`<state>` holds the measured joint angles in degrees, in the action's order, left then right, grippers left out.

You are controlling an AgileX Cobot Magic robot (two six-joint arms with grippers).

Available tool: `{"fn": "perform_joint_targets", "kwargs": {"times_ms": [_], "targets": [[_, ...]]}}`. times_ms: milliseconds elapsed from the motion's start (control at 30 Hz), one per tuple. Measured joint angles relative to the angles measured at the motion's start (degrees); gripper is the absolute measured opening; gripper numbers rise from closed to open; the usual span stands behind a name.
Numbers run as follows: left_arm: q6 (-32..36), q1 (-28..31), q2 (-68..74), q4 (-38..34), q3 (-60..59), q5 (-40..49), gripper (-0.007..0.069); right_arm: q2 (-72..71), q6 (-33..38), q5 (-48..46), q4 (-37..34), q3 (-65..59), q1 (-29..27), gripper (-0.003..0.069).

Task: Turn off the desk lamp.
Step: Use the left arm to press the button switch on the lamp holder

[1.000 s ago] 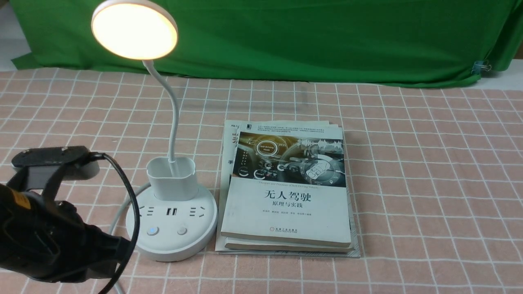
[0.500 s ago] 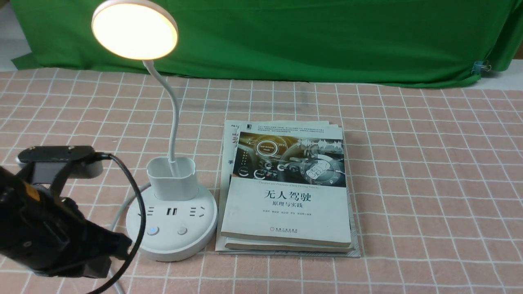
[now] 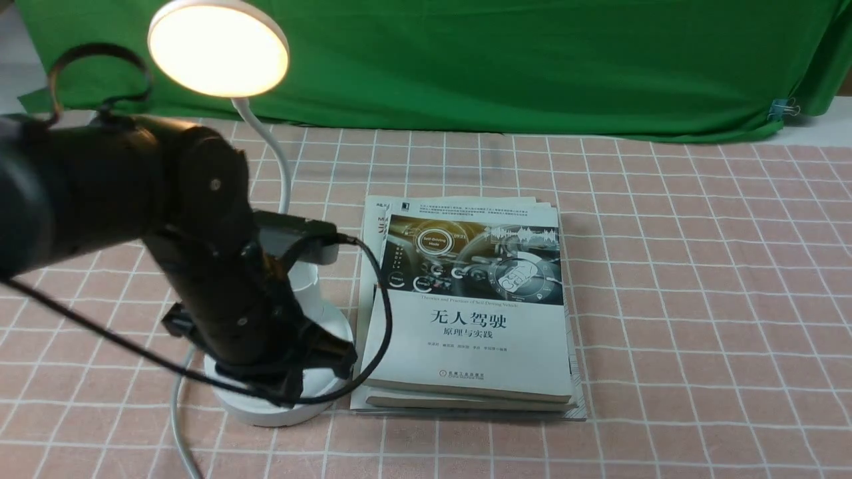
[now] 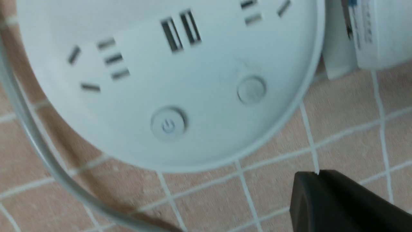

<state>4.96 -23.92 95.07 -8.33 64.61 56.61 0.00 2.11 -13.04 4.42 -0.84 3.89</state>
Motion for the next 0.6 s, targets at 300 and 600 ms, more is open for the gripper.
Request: {"fn": "perform_joint_targets", "kwargs": {"times_ms": [300,600], "targets": [[1.12,3.06,7.16,0.62,6.49,0.67,0.0005,0.00,0.00,0.00,0.00,0.00,0.00,0.0242],[1.87,3.71,8.56,-0.23,7.10,1.58,0.0005,0.00,0.00,0.00,0.00,0.00,0.00,0.0242]]}}
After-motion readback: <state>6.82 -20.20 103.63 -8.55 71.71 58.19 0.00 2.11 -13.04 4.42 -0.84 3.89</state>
